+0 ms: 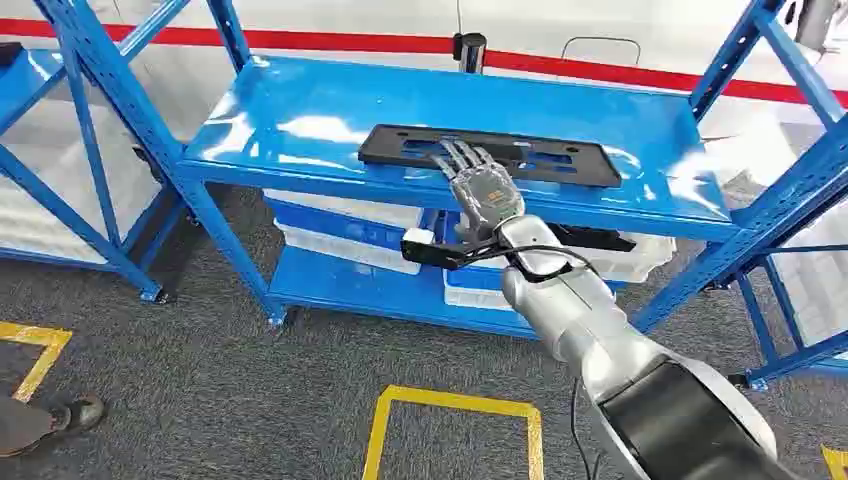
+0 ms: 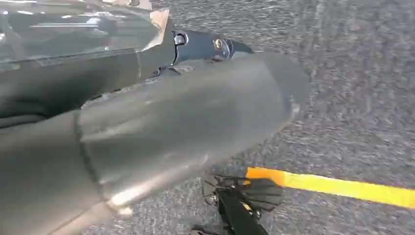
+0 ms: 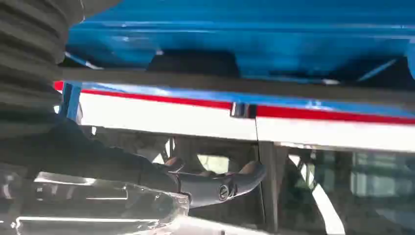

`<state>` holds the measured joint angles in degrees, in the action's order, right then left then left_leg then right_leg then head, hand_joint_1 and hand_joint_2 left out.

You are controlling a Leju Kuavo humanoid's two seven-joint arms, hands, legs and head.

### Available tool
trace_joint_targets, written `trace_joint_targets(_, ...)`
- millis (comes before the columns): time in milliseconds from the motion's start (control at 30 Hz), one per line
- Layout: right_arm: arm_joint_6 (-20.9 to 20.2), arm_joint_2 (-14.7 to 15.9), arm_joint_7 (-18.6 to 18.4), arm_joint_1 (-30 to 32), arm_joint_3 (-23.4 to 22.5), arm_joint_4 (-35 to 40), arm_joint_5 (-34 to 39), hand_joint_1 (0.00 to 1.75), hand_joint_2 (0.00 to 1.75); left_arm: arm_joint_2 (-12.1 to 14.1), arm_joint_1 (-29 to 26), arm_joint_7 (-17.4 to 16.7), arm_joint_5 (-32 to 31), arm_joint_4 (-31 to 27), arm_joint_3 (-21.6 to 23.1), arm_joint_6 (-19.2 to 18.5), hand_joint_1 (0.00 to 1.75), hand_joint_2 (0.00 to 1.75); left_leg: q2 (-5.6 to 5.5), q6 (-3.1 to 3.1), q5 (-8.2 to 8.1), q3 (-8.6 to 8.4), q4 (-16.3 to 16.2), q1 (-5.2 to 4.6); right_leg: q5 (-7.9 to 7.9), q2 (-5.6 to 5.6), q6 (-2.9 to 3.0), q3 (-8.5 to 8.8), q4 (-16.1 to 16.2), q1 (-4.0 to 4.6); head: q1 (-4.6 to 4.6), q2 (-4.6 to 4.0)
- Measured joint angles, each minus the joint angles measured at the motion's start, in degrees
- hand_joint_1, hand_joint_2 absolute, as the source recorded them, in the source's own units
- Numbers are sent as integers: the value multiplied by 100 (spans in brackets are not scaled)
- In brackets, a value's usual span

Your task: Take the parts from the cabinet and place them on the table.

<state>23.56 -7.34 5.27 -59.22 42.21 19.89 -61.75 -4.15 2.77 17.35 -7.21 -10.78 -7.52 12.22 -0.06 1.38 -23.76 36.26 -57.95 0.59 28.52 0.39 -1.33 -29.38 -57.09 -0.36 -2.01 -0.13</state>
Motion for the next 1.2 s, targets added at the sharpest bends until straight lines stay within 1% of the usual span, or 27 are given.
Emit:
trace_joint_targets(67,0,0,-44,-31,0,0,2,0,175,-11,-2,0,-2,0,-2,0,0,0,-17,93,-25,-131,65,9,101,-12,-32,-152,-290,-17,13,0)
trace_joint_targets(100,-4,0,-44,-54,0,-7,2,0,175,-2,2,0,-2,0,-2,0,0,0,-16,134,-51,-150,65,4,209,-11,-19,-376,-685,-20,26,0)
trace_joint_targets(167,-9,2,-48,-33,0,-22,-4,0,175,2,5,0,-2,0,-2,0,0,0,-21,189,-110,-200,65,-11,548,-11,12,-1001,-1665,-20,33,0)
trace_joint_targets(200,-24,2,-48,-14,2,-37,-7,0,175,0,5,0,-2,0,-2,0,0,0,-31,197,-139,-232,64,-18,604,-11,-5,-1207,-1933,-15,40,0)
trace_joint_targets(233,-33,2,-48,8,2,-50,-7,0,175,-2,5,0,-4,0,-2,0,0,0,-50,199,-177,-286,64,-32,534,-11,-23,-1308,-1936,-15,35,0)
trace_joint_targets(267,-33,6,-48,10,2,-61,-7,0,175,-7,-6,0,-4,0,-2,0,0,0,-61,197,-220,-348,63,-43,332,-11,-49,-1253,-1650,-15,40,0)
trace_joint_targets(333,-33,20,-48,-7,2,-63,-7,0,175,-15,-13,0,-4,0,-2,-2,0,0,-81,169,-312,-491,63,-60,-314,-14,-99,-904,-601,-5,46,0)
trace_joint_targets(367,-35,22,-48,-12,2,-68,-7,0,175,-22,-15,0,-4,6,-2,-2,0,0,-82,152,-357,-509,71,-58,-619,-35,-76,-760,-110,12,57,0)
trace_joint_targets(400,-41,24,-48,-23,4,-79,-7,0,175,-24,-3,0,-6,13,-2,-2,0,0,-85,109,-402,-554,49,-88,-505,-36,34,-788,-7,51,37,0)
trace_joint_targets(433,-46,15,-48,-25,4,-83,-11,0,175,-24,16,0,-7,11,-2,-2,0,0,-80,81,-432,-526,72,-87,-519,-31,78,-699,-13,50,72,0)
trace_joint_targets(500,-46,4,-48,-26,4,-87,-11,0,175,-22,6,0,-7,11,-2,-2,0,0,-80,31,-436,-571,43,-72,-559,-22,147,-701,4,42,52,0)
trace_joint_targets(533,-46,9,-48,-31,4,-87,-11,0,175,-16,3,-2,-7,13,-2,-2,0,0,-79,11,-476,-592,57,-60,-551,-1,173,-648,16,-7,59,0)
trace_joint_targets(567,-46,4,-50,-40,4,-87,-13,0,175,9,2,-2,-7,11,-2,-2,0,0,-68,-25,-527,-520,-23,-48,-539,4,179,-578,23,-37,57,0)
trace_joint_targets(600,-46,2,-53,-60,4,-87,-13,0,175,-17,9,0,-9,13,0,-2,0,0,-36,-77,-576,-421,-276,-47,-504,5,224,-541,23,-36,33,0)
trace_joint_targets(633,-48,-20,-59,-70,4,-87,-13,0,175,-15,22,0,-9,13,0,-2,0,0,-25,-120,-685,-190,-653,-15,-475,8,266,-518,21,-33,9,0)
trace_joint_targets(700,-74,-22,-123,-56,4,-96,-59,0,175,-13,21,2,-9,13,0,-2,0,0,-14,-176,-966,360,-1375,13,-404,21,274,-465,20,-18,11,0)
trace_joint_targets(733,-105,-22,-181,-38,7,-114,-83,0,175,-13,18,2,-9,13,0,-4,0,0,-12,-186,-987,505,-1494,14,-368,25,268,-427,19,-14,15,0)
trace_joint_targets(767,-107,-17,-239,-16,7,-131,-107,0,175,-13,-5,0,-13,13,0,-4,0,0,-11,-184,-792,546,-1344,16,-316,33,262,-357,14,-13,15,0)
trace_joint_targets(833,-147,-17,-326,-14,7,-157,-149,0,175,-11,-17,0,-56,15,0,-6,0,0,-9,-167,-155,299,-536,20,-220,39,244,-234,-1,-15,15,0)
trace_joint_targets(867,-192,-17,-398,-18,7,-166,-186,0,175,-7,-9,2,-74,15,0,-9,0,0,-2,-135,216,91,64,19,-155,35,219,-143,-1,-18,13,0)
trace_joint_targets(900,-219,-2,-453,-32,4,-184,-208,0,175,-15,0,-2,-92,20,0,-22,0,0,-2,-120,202,100,-35,-1,-152,31,195,-116,85,-11,37,0)
trace_joint_targets(933,-230,11,-488,-46,4,-199,-210,0,175,-11,5,4,-114,22,0,-24,0,0,-4,-96,43,133,32,-62,-153,28,181,-104,67,-19,40,0)
trace_joint_targets(967,-232,21,-514,-60,2,-205,-212,0,175,-13,10,13,-122,22,2,-41,0,0,13,-16,48,29,29,-71,-129,33,139,-162,64,-14,9,0)
trace_joint_targets(1000,-238,44,-547,-27,-4,-216,-216,0,175,-13,3,11,-122,22,0,-50,0,0,6,36,119,39,31,-85,-94,25,88,-104,68,-12,24,0)
trace_joint_targets(1067,-243,78,-619,-60,-40,-236,-219,0,175,-20,-17,17,-154,22,0,-65,0,0,7,107,111,-37,106,-61,-50,20,16,-31,122,39,20,0)
trace_joint_targets(1133,-267,142,-702,-102,-66,-243,-227,0,175,-28,-1,24,-177,22,0,-68,0,0,11,158,101,-109,162,-46,124,8,14,-248,-316,7,28,0)
trace_joint_targets(1200,-324,186,-794,-105,-70,-271,-258,0,175,-28,18,114,-181,22,0,-76,0,0,7,212,65,-135,157,-53,424,9,56,-837,-1310,0,33,0)
